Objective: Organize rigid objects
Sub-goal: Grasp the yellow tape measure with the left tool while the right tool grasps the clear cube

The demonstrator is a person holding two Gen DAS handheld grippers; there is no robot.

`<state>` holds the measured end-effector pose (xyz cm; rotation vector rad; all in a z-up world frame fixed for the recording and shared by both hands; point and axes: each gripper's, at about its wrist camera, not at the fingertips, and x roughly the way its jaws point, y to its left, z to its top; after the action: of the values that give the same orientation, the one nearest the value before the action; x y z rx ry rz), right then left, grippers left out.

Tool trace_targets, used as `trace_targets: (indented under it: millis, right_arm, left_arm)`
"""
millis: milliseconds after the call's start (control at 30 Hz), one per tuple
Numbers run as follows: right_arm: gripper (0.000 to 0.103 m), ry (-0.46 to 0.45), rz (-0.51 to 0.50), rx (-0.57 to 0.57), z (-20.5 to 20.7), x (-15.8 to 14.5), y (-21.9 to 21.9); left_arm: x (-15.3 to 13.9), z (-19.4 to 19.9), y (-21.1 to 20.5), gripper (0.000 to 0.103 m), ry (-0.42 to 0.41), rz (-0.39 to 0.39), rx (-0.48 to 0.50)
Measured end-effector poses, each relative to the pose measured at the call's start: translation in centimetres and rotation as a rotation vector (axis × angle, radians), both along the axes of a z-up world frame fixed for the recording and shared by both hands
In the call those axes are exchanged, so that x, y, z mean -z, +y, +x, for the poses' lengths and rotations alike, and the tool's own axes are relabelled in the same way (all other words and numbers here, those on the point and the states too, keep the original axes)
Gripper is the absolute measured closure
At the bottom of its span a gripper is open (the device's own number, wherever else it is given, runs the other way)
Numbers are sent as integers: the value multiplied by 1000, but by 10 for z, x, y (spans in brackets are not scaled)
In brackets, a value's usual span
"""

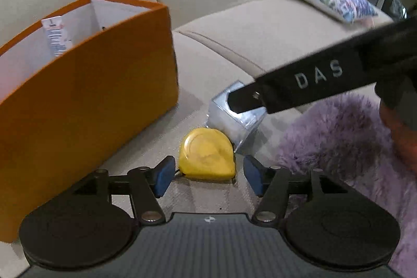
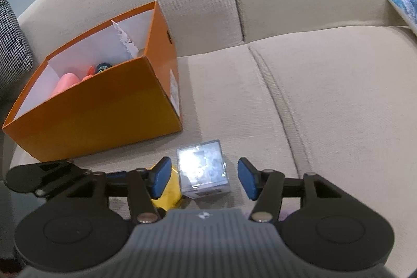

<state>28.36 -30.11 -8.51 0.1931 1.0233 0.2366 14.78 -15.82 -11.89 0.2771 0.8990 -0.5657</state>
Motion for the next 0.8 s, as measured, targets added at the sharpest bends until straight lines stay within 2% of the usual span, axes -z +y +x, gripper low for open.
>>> trace_targets:
  millis: [233,400,567,800]
  right_arm:
    - [41,23,16,-9,10,11,3]
    - [41,38,34,-2,15,16,3]
    - [42,41,37,0,15,18,2]
    - [52,58,30,4,18,22,2]
  left_arm:
    - [12,6,-8,30,-13,57,12]
    - [17,12,-13,30,-5,62,7]
    - [18,12,-16,39,-6,62,10]
    - [14,13,-13,42,10,31,-20]
